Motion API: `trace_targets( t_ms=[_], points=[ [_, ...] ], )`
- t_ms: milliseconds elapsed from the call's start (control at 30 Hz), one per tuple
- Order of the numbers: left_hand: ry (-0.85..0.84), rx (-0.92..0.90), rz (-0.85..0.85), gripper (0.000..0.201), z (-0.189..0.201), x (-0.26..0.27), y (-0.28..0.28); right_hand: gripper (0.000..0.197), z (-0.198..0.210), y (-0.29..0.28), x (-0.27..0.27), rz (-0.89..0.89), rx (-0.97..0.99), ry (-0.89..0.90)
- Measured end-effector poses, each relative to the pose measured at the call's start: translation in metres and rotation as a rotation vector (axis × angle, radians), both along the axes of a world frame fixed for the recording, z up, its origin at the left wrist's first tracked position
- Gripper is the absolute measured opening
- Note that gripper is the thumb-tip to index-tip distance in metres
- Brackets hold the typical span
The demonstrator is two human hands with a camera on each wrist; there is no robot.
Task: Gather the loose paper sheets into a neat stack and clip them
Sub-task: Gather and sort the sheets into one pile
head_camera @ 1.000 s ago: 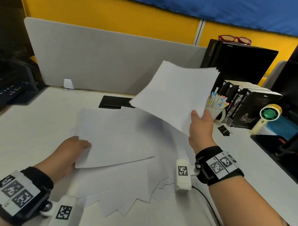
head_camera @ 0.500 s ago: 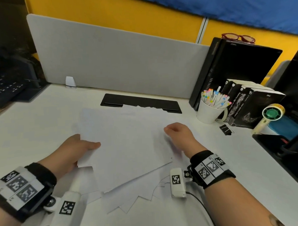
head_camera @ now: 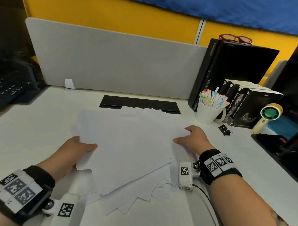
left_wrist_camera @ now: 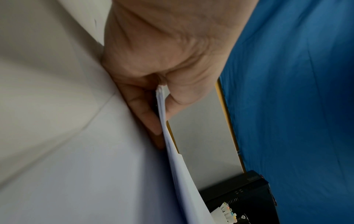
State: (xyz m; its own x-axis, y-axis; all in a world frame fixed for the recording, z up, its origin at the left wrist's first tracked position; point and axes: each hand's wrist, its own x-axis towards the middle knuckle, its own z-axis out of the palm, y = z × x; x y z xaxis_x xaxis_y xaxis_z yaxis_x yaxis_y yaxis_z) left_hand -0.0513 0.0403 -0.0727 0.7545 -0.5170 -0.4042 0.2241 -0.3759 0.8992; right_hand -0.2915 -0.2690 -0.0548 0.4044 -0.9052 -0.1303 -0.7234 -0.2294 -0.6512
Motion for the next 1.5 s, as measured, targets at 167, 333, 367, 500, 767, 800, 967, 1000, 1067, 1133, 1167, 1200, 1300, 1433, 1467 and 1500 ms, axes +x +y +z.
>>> trace_targets(
  t_ms=[167,333,367,500,767,800,967,1000,1067,1133,1167,1200,1300,1433,1467,1500],
  points=[
    [0.003,-0.007,0.004,0.034,0.003,-0.003,-0.002,0.026,0.020,0.009,0.000,0.136,-0.034,0.058],
    [0.009,0.006,0.020,0.040,0.003,-0.002,-0.001,0.024,0.031,0.014,0.002,-0.138,-0.293,-0.357],
    [0.014,0.001,0.021,0.038,0.003,-0.003,-0.001,0.027,0.033,0.014,0.002,-0.182,-0.343,-0.475],
    [0.038,-0.037,0.034,0.032,0.004,-0.004,-0.003,0.034,0.040,0.018,0.007,-0.217,-0.231,-0.883],
    [0.138,-0.164,0.124,0.034,0.041,-0.033,-0.002,0.035,0.033,0.060,0.026,0.203,0.459,-0.772],
    [0.139,-0.182,0.115,0.032,0.045,-0.037,-0.003,0.038,0.029,0.065,0.027,0.255,0.491,-0.710],
    [0.117,-0.187,-0.030,0.031,0.033,-0.027,0.001,0.046,0.017,0.075,0.032,0.472,0.553,-0.431],
    [0.086,-0.129,-0.025,0.036,0.028,-0.023,0.001,0.045,0.016,0.074,0.033,0.456,0.496,-0.432],
    [0.029,-0.030,-0.017,0.039,0.018,-0.014,0.003,0.029,0.017,0.067,0.034,0.301,0.318,-0.468],
    [-0.032,0.036,-0.004,0.041,0.014,-0.006,0.004,0.025,0.017,0.057,0.030,0.126,0.141,-0.391],
    [-0.096,0.080,0.008,0.041,0.014,-0.001,0.004,0.031,0.017,0.053,0.027,0.083,0.106,-0.314],
    [-0.170,0.125,0.019,0.042,0.016,0.004,0.005,0.038,0.018,0.049,0.025,0.064,0.107,-0.251],
    [-0.316,0.227,0.039,0.057,0.022,0.023,0.011,0.049,0.019,0.043,0.023,0.063,0.162,-0.190],
    [-0.352,0.327,0.064,0.063,0.020,0.038,0.015,0.055,0.021,0.048,0.024,0.095,0.191,-0.102],
    [-0.343,0.332,0.070,0.063,0.018,0.039,0.015,0.054,0.023,0.051,0.024,0.116,0.210,-0.064],
    [-0.333,0.332,0.074,0.062,0.017,0.039,0.014,0.049,0.026,0.054,0.023,0.146,0.234,-0.020]
  ],
)
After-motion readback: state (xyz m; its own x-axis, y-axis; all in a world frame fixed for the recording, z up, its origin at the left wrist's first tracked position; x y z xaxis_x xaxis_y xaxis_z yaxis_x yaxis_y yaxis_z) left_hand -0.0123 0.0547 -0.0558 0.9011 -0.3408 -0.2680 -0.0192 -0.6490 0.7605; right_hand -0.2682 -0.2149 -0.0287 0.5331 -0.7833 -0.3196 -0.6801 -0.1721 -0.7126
